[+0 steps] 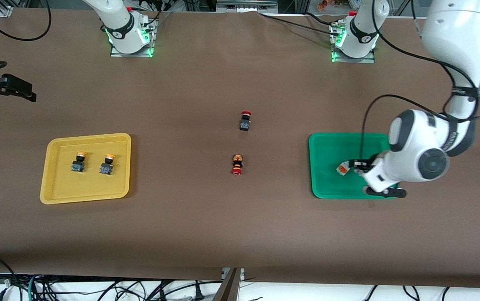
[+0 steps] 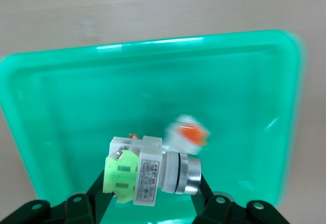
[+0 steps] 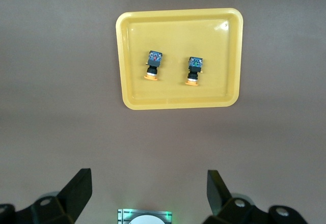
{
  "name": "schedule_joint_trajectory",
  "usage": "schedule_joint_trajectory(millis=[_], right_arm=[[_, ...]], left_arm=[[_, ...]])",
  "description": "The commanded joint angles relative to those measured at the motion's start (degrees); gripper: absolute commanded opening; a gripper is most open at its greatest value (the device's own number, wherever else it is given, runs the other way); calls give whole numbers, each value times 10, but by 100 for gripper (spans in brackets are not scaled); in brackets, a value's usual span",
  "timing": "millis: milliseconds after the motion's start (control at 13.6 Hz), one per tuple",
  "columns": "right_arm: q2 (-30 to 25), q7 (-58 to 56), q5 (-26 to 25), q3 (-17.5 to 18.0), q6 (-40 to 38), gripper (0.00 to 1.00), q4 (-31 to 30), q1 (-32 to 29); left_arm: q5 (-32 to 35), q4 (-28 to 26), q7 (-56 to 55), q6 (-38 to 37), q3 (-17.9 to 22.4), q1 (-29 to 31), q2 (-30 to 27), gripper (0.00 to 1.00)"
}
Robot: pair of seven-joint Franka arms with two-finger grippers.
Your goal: Place green and yellow buttons in trays
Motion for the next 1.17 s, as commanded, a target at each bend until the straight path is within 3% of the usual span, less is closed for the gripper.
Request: schedule_joint_trajectory(millis=[0, 73, 147, 220, 293, 366, 513, 880, 1099], right_arm=[[-2, 3, -4, 5, 1, 100, 1, -3], [-2, 3, -4, 6, 1, 100, 1, -3], [-2, 3, -2, 6, 1, 100, 1, -3], [-1, 4, 0, 5, 1, 100, 1, -3], [-2, 4, 0, 5, 1, 100, 1, -3], [-2, 5, 0, 5, 1, 100, 1, -3], [-1, 5, 1, 5, 1, 100, 1, -3], [-2, 4, 13, 3, 1, 100, 1, -5], [-1, 4, 13, 3, 2, 100, 1, -5]], left_arm=[[10, -37, 69, 48, -13, 32, 24, 2], [11, -35, 65, 50, -13, 29, 34, 5], [11, -34, 55, 46, -13, 22, 34, 15], [11, -35, 49, 43, -13, 21, 35, 33], [11, -34, 45, 42, -13, 21, 35, 81], [12, -31, 57, 40, -13, 28, 33, 100], [11, -11, 64, 8, -16, 24, 16, 100], [11, 187, 65, -234, -33, 20, -30, 100], [11, 252, 65, -293, -36, 17, -76, 100]])
